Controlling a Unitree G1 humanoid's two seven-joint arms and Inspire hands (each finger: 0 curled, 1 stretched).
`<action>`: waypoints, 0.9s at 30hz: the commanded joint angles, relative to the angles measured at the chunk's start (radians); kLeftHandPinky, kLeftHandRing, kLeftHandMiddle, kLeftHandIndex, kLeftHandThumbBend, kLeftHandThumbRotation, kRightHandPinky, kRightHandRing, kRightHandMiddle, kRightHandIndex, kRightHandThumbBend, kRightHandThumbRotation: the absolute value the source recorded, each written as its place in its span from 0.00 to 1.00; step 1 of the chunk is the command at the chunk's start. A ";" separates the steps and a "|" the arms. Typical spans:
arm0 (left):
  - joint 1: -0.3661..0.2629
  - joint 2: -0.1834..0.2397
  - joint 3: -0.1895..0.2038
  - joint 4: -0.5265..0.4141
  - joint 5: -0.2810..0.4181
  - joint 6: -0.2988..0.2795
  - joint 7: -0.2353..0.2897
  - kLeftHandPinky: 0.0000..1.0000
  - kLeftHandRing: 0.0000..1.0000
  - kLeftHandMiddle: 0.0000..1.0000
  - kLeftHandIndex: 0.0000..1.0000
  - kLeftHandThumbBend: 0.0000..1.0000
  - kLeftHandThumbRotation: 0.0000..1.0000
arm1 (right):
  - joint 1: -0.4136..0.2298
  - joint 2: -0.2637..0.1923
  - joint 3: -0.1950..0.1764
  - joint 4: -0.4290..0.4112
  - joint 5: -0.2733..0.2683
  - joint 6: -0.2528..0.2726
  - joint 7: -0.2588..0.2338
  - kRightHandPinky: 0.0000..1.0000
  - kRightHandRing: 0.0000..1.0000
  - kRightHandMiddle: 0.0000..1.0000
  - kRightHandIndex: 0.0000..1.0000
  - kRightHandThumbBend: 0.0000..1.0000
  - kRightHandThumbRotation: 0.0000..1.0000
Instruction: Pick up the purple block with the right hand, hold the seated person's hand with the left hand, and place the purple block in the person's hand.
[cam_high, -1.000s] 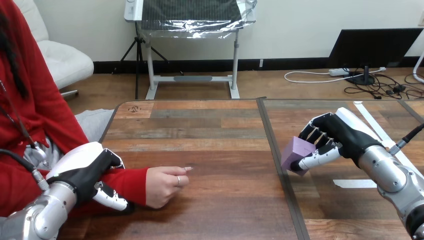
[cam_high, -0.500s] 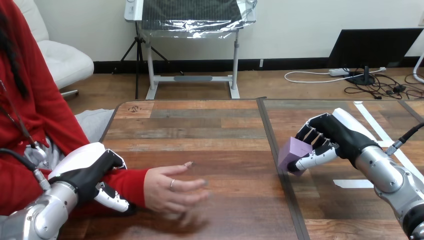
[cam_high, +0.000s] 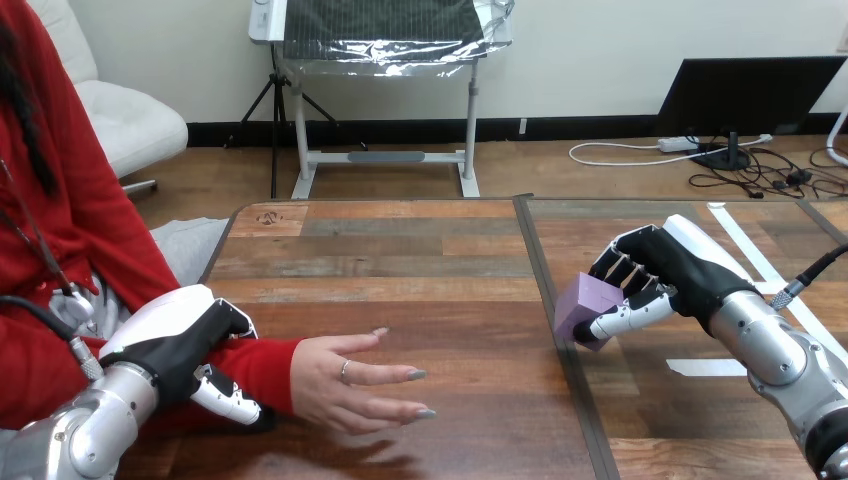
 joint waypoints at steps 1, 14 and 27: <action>-0.064 -0.014 0.014 -0.093 -0.035 -0.037 0.006 0.27 0.32 0.38 0.41 0.77 0.00 | -0.023 0.007 -0.039 -0.053 0.043 -0.016 -0.001 0.40 0.43 0.45 0.46 0.83 0.00; -0.076 -0.007 0.037 -0.166 -0.044 -0.015 -0.006 0.26 0.31 0.38 0.41 0.75 0.00 | -0.021 0.026 -0.052 -0.071 0.067 -0.017 -0.001 0.39 0.41 0.44 0.47 0.83 0.00; -0.107 0.000 0.061 -0.207 -0.069 -0.007 -0.006 0.24 0.30 0.38 0.41 0.75 0.00 | -0.014 0.053 -0.064 -0.099 0.100 -0.037 0.011 0.37 0.40 0.43 0.46 0.83 0.00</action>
